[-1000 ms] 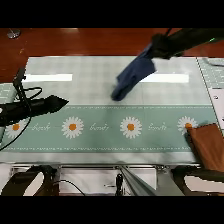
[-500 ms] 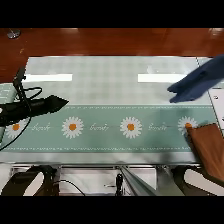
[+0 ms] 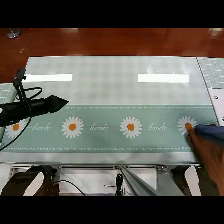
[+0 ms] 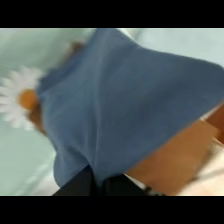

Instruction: Fold the shirts.

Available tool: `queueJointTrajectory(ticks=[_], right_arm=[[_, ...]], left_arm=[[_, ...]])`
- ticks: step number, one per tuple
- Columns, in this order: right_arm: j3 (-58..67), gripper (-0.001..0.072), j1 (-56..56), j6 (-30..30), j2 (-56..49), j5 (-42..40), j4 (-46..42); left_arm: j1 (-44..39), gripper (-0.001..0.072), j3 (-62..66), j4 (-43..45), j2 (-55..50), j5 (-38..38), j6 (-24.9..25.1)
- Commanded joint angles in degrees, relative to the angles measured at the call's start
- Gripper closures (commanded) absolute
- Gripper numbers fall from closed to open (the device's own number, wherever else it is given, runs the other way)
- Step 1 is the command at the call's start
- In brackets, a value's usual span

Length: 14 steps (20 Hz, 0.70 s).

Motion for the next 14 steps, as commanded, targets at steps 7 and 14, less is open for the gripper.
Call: queueJointTrajectory(ticks=[7,14], right_arm=[[-10.7,0.0091,-2.6,2.6,2.1,-4.1,-6.1],[-1.4,0.0687,15.4,-4.3,-11.3,-36.2,53.7]], left_arm=[[0.0,0.0681,0.1,-1.4,-1.9,2.6,0.0],[-10.4,0.0684,27.1,-15.0,-17.8,2.8,15.9]])
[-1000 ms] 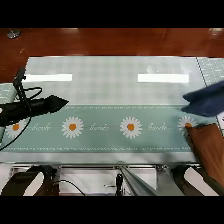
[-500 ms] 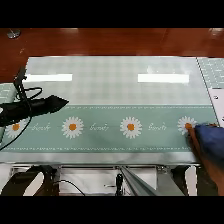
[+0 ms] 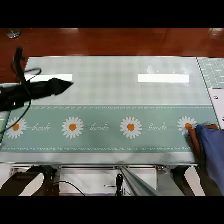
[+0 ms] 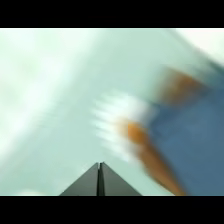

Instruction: Fold the shirts.

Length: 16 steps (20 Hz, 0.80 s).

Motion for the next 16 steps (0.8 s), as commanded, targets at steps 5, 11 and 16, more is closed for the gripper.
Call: queueJointTrajectory(ticks=[5,11,16], right_arm=[[0.7,0.0686,50.5,-1.4,-17.2,-23.6,-16.6],[-3.0,0.0687,56.0,16.9,-31.8,-20.2,-36.3],[-2.7,0.0686,54.5,16.8,-31.1,-21.0,-34.0]], left_arm=[[-20.5,0.0683,32.3,41.3,-16.5,-2.8,-20.2],[-16.2,0.0681,16.2,54.6,-18.6,-5.7,-36.7],[-15.3,0.0680,16.2,54.9,-18.6,-6.4,-35.8]])
